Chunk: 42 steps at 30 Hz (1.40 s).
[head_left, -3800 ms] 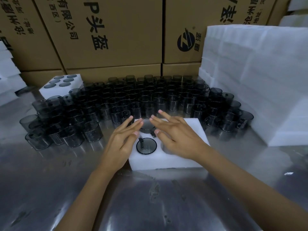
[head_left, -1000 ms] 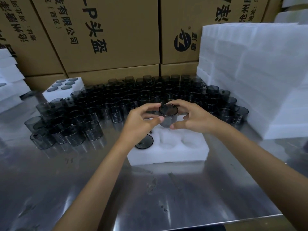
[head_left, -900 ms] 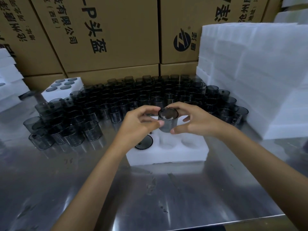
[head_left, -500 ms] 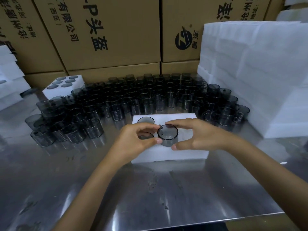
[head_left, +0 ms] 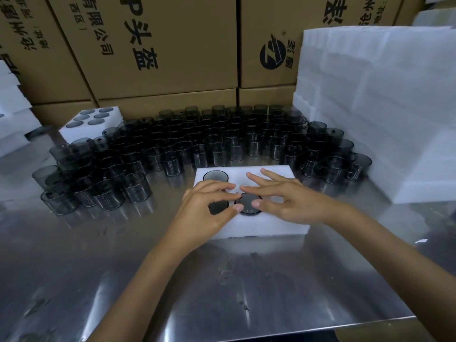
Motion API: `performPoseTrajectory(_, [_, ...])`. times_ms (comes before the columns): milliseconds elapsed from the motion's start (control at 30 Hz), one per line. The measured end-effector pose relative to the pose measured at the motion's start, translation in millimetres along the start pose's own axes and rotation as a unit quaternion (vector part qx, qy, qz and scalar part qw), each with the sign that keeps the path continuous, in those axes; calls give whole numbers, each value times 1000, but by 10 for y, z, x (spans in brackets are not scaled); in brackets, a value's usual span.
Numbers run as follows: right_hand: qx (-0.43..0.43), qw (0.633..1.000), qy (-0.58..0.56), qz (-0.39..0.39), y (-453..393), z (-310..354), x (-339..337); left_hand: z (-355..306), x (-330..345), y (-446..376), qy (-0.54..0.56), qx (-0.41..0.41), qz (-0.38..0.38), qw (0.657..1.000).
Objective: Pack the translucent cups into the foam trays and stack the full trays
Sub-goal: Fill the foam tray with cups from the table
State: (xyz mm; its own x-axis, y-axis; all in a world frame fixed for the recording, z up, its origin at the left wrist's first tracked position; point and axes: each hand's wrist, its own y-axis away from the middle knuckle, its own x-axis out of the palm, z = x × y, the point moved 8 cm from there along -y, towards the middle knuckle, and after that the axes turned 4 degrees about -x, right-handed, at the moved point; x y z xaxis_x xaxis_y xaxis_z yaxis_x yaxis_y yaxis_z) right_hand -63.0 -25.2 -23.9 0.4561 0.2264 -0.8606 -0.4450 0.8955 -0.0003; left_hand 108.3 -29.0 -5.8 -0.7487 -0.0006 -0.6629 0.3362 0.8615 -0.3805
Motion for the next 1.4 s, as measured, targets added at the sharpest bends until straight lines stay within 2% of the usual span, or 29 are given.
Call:
performPoseTrajectory(200, [3, 1000, -9, 21, -51, -30, -38, -2, 22, -43, 21, -11, 25, 999])
performPoseTrajectory(267, [6, 999, -42, -17, -125, -33, -147, 18, -27, -119, 58, -17, 22, 998])
performPoseTrajectory(333, [10, 990, -104, -89, -239, -41, -263, 147, -240, -293, 88, -46, -54, 994])
performPoseTrajectory(400, [26, 984, -110, -138, -349, -87, -277, 450, -501, -505, 68, -111, -145, 981])
performPoseTrajectory(433, [37, 985, -89, -147, -395, -114, -243, 641, -581, -612, 32, -159, -154, 975])
performPoseTrajectory(500, [55, 988, -19, -146, -453, -154, -152, 1061, -621, -744, -46, -266, -119, 955])
performPoseTrajectory(567, [63, 987, 9, -147, -465, -190, -116, 1348, -584, -777, -89, -316, -90, 940])
performPoseTrajectory(767, [51, 987, 19, -150, -471, -224, -104, 1390, -575, -767, -101, -226, -128, 961])
performPoseTrajectory(933, [49, 987, 24, -148, -461, -206, -94, 895, -696, -637, -22, -111, -170, 979])
performPoseTrajectory(1000, [52, 986, -21, -160, -435, -180, -129, 642, -744, -583, 7, -77, -162, 984])
performPoseTrajectory(1100, [32, 965, -173, -193, -379, -57, -262, 212, -733, -534, 27, -28, -106, 994])
performPoseTrajectory(1200, [-19, 932, -313, -180, -318, 161, -427, -270, -581, -500, 51, 41, 11, 998])
performPoseTrajectory(1300, [-67, 930, -341, -124, -239, 392, -581, -558, -425, -464, 31, 71, 110, 991])
performPoseTrajectory(1400, [-57, 941, -312, -122, -123, 428, -711, -591, -446, -493, 32, 65, 109, 991])
